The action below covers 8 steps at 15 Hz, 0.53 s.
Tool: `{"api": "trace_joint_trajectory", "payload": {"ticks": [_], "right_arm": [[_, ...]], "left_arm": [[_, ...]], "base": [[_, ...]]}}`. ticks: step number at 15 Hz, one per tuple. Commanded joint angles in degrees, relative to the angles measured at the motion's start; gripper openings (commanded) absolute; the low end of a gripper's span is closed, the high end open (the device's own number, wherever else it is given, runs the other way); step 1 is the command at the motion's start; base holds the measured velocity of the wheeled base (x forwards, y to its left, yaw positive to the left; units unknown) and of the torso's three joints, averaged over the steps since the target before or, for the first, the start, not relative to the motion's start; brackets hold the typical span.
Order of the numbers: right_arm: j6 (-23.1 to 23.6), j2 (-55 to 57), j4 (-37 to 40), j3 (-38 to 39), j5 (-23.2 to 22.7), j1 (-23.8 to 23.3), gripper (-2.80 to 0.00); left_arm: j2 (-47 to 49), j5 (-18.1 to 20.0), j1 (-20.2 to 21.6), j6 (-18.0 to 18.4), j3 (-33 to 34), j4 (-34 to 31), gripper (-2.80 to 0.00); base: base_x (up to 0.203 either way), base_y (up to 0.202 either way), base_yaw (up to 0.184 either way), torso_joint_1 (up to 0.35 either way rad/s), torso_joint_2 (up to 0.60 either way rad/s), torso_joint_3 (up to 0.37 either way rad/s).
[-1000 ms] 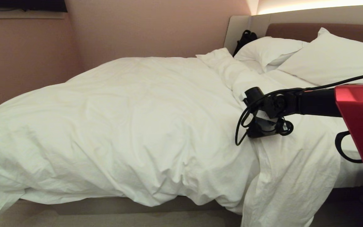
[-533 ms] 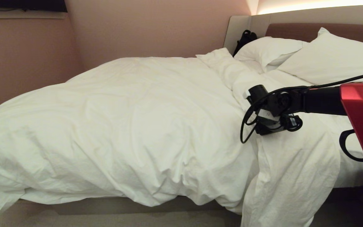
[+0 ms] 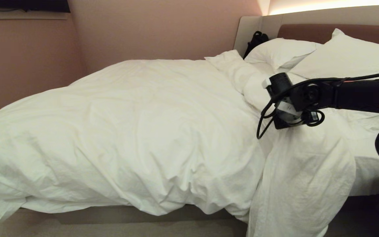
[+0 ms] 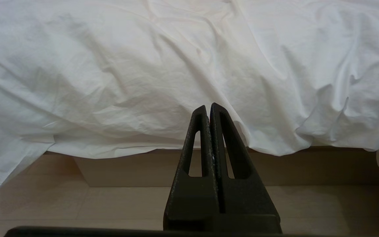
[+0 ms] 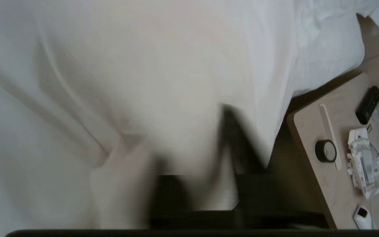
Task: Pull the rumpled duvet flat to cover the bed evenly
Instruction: Flatten the corners of the folded blanket
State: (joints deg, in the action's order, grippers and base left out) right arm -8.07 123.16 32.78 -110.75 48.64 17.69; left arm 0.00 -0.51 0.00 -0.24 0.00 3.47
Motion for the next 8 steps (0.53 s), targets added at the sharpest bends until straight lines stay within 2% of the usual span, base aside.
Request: {"api": "trace_joint_trajectory", "payload": {"ticks": [1, 3, 8], "right_arm": [[1.33, -3.88, -1.97, -0.03, -0.5, -0.02, -2.8], [1.72, -6.15, -4.68, -0.06, -1.12, -0.03, -2.8], [2.12, -7.26, -17.83, -0.08, -1.6, -2.57, -2.8]], "left_arm": [[0.0, -0.01, 0.06, -0.02, 0.0, 0.09, -2.8], [0.0, -0.01, 0.0, -0.02, 0.0, 0.04, -2.8], [0.0, -0.01, 0.0, -0.02, 0.0, 0.04, -2.8]], "base": [[0.0, 0.0, 0.0, 0.0, 0.0, 0.0], [0.0, 0.0, 0.0, 0.0, 0.0, 0.0], [0.0, 0.0, 0.0, 0.0, 0.0, 0.0]]}}
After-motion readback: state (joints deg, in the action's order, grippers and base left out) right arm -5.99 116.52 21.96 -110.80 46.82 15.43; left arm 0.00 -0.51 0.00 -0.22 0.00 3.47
